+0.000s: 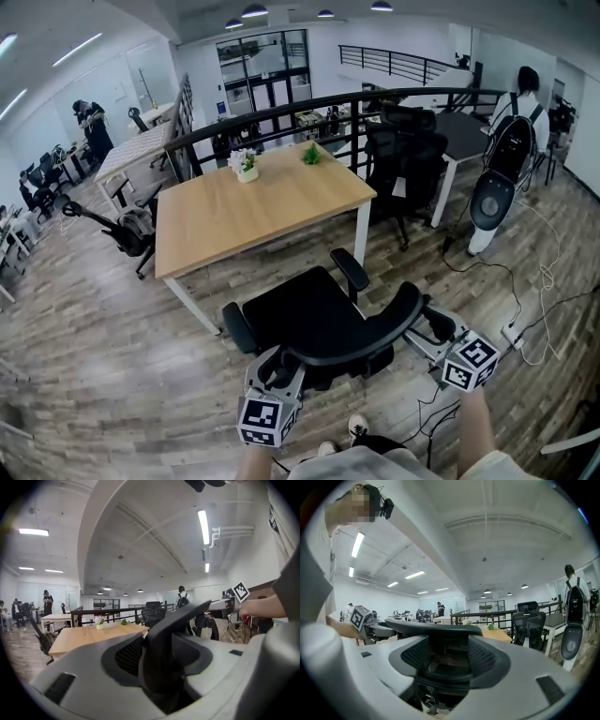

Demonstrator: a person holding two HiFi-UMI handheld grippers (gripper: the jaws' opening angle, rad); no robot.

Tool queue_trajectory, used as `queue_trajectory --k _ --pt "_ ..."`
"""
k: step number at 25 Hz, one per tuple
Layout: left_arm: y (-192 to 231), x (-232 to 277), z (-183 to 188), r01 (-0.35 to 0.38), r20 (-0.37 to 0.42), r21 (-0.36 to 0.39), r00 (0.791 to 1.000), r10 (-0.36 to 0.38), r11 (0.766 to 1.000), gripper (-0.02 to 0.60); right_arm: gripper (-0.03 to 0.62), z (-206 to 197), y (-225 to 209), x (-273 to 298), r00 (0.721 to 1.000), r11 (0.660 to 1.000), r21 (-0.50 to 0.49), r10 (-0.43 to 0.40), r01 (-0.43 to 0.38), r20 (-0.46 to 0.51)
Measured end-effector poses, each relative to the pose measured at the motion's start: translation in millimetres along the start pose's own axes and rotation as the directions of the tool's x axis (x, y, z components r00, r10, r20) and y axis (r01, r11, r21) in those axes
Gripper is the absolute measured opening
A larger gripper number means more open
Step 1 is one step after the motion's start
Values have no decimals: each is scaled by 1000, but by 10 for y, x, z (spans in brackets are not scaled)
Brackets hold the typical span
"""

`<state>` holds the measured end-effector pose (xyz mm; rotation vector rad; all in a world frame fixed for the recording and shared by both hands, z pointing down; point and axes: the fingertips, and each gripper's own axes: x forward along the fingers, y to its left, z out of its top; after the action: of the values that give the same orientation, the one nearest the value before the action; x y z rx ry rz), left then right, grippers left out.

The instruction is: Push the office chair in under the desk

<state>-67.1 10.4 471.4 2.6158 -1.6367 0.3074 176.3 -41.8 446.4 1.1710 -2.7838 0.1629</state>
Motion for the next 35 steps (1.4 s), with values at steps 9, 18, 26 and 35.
queue_trajectory --k 9,18,26,35 --pt "185 18 -21 -43 17 -28 999 44 999 216 281 2 50 184 999 999 -11 44 -44 7" --pt "391 86 -19 -84 11 -52 996 84 995 193 284 -70 -75 401 998 998 -40 48 -49 -32" --pt "489 124 4 -95 16 -48 995 96 994 195 284 -55 -367 725 998 997 -75 -30 26 -56" --pt "537 157 1 -107 25 -51 994 109 993 196 291 -12 -419 1031 996 990 -127 57 -65 -64"
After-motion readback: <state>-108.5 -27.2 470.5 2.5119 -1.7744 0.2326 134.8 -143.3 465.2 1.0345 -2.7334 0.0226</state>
